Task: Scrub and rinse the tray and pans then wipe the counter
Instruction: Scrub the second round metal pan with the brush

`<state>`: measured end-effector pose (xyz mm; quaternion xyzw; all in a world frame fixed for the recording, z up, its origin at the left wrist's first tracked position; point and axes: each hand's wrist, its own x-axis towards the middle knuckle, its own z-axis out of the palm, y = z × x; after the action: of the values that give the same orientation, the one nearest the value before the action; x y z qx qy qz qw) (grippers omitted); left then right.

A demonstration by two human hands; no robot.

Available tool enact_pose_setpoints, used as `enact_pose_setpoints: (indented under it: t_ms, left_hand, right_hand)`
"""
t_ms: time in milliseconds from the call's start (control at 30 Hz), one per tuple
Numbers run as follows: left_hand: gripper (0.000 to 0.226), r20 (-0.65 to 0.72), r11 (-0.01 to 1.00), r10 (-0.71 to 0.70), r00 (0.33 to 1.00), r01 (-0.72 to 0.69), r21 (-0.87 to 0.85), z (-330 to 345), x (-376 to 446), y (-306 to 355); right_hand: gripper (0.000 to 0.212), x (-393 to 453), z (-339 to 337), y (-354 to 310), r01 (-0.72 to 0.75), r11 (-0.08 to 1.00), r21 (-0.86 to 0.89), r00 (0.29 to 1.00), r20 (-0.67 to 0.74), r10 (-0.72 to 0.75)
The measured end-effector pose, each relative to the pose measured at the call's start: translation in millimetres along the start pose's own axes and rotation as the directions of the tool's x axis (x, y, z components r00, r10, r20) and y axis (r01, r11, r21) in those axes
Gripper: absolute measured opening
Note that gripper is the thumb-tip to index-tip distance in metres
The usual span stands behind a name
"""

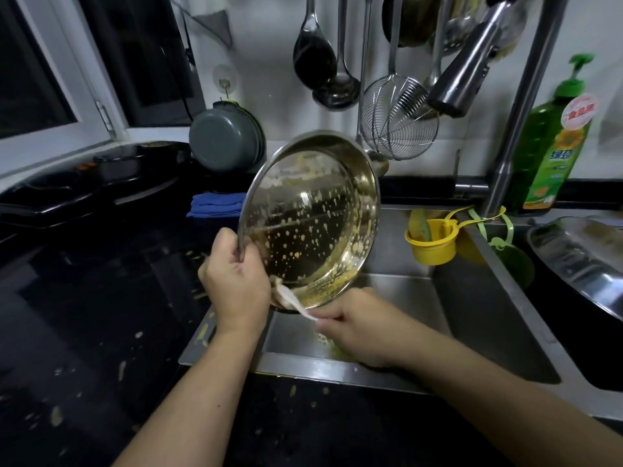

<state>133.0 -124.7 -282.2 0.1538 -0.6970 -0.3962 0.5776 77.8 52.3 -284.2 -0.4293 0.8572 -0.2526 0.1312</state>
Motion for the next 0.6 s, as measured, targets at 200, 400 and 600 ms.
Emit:
enact_pose_setpoints:
  t_ms: [200, 400, 600]
  left_hand:
    - [0.031, -0.055, 0.994, -0.098, 0.994, 0.096, -0.048, 0.6, 4.6, -3.4]
    - [0.031, -0.005, 0.996, -0.087, 0.996, 0.087, -0.007, 3.2, 1.1, -4.7]
    - [0.036, 0.071, 0.998, -0.031, 0.997, 0.027, 0.063, 0.3, 0.0, -4.6]
  right_hand:
    - [0.029, 0.2, -19.7, 15.7, -0.134, 0.985, -0.11, 0.99, -0.063, 0.128]
    - [0.027, 1.9, -37.7, 48.7, -0.477, 0.747, -0.463, 0.856, -0.438, 0.275]
    - [0.027, -2.0, -19.5, 23.4, -0.229, 0.959, -0.17, 0.955, 0.151, 0.255]
